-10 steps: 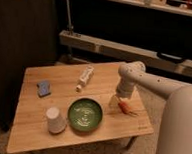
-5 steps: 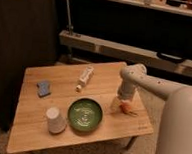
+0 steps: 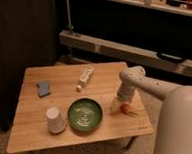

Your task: Place the pepper on the white sponge

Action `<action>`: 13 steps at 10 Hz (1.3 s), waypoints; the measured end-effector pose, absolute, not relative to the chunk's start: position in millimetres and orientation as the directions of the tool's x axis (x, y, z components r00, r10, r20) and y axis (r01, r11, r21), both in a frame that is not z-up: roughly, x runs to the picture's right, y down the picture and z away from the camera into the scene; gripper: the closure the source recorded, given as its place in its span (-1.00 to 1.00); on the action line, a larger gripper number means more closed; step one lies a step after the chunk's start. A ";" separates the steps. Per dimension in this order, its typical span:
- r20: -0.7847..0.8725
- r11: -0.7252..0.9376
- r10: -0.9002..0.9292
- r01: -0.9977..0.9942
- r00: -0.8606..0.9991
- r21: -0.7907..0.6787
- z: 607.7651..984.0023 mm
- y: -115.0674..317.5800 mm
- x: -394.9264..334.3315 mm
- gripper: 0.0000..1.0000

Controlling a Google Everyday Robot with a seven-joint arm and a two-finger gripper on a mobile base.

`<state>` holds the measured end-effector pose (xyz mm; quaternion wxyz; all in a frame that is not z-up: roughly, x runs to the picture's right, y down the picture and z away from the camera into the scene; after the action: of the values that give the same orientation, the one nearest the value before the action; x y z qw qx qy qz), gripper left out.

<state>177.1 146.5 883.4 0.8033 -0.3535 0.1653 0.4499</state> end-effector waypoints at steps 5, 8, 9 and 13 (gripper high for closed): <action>-0.595 0.345 0.588 -0.835 0.548 -0.428 887.9 155.3 174.7 -0.60; -0.600 0.342 0.585 -0.837 0.545 -0.427 889.0 157.5 176.0 -0.34; -0.601 0.342 0.586 -0.838 0.544 -0.426 888.9 156.8 176.6 -0.13; -0.608 0.348 0.578 -0.838 0.544 -0.419 890.1 155.8 182.0 0.07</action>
<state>182.0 155.8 890.1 0.8011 -0.3612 0.1800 0.4421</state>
